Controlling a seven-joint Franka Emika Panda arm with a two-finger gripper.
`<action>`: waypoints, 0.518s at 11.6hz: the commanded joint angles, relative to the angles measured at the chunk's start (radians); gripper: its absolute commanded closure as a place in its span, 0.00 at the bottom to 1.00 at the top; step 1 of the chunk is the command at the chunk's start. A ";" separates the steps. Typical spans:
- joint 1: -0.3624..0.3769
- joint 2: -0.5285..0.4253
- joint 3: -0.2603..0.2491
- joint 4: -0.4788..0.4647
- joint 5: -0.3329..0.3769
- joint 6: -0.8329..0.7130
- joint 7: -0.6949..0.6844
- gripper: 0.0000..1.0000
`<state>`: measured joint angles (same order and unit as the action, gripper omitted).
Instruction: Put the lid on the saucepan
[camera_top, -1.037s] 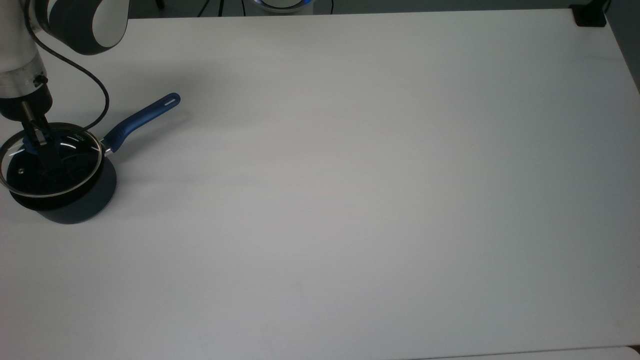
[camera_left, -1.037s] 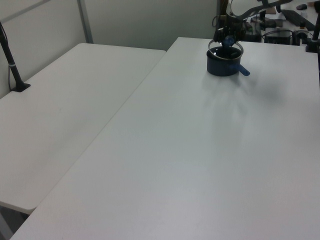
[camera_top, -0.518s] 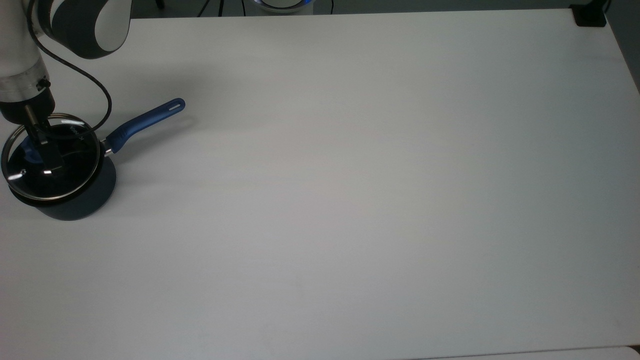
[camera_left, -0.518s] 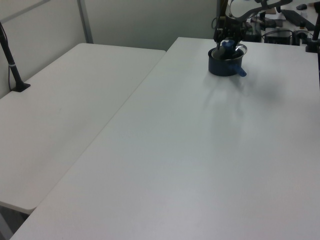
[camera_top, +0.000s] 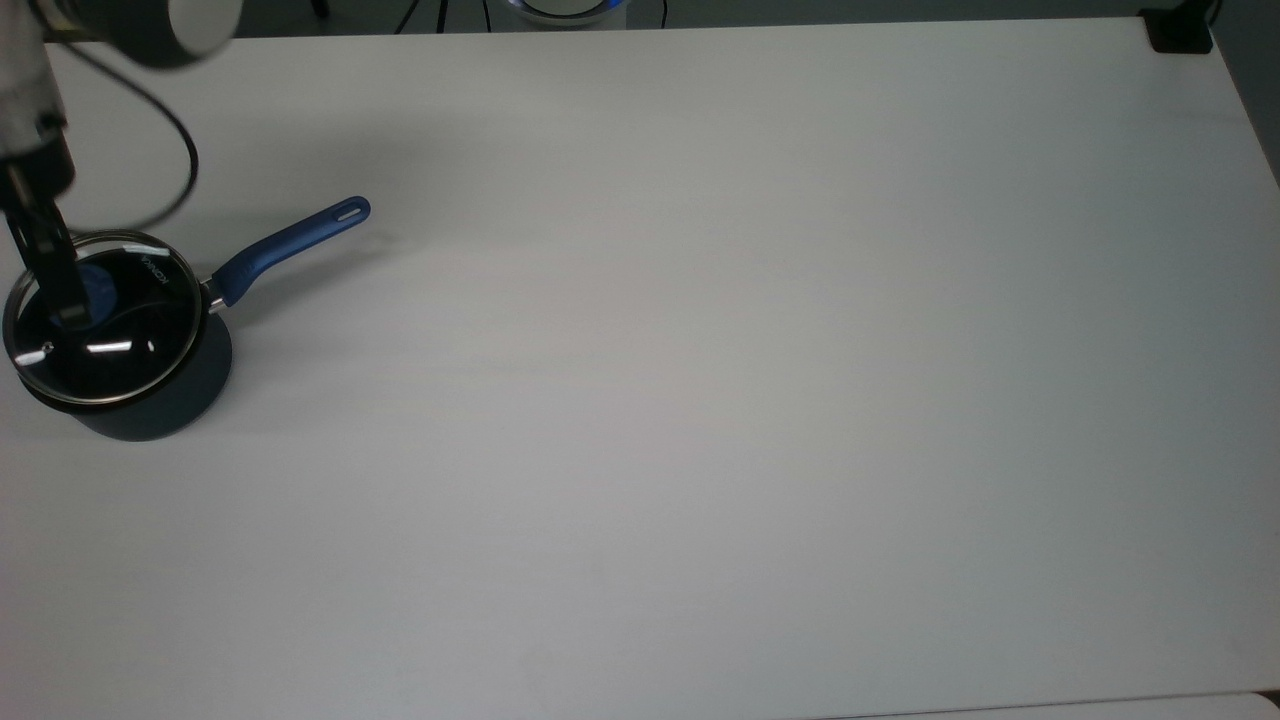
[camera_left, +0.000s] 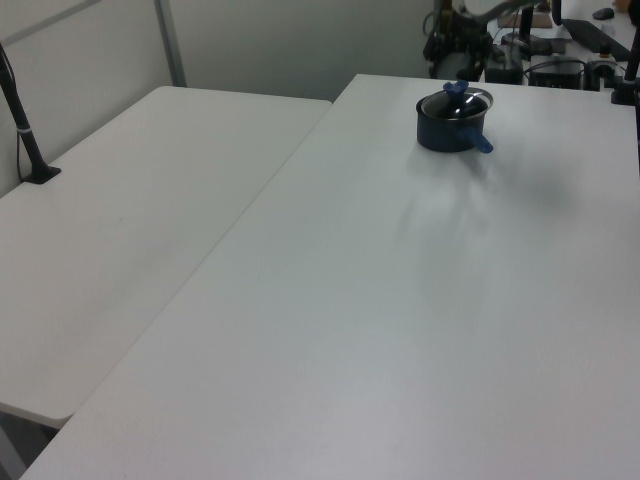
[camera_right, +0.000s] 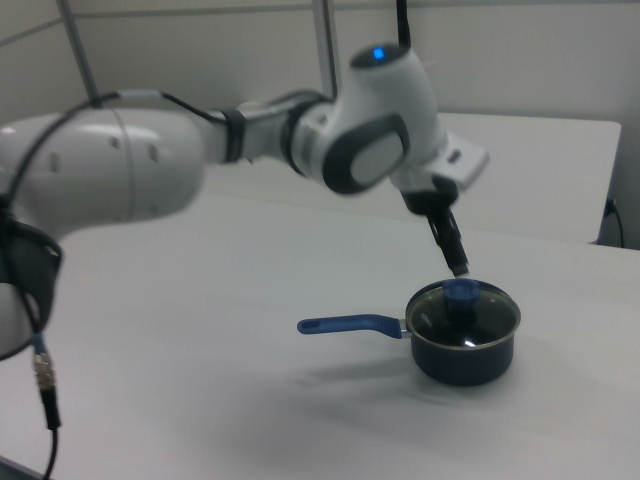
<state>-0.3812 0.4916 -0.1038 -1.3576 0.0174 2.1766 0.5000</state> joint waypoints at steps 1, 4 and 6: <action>0.042 -0.196 0.003 -0.047 0.009 -0.194 0.000 0.00; 0.161 -0.348 0.004 -0.148 0.009 -0.329 0.005 0.00; 0.266 -0.433 -0.005 -0.236 0.024 -0.351 0.012 0.00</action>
<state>-0.2151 0.1703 -0.0893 -1.4505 0.0179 1.8337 0.5030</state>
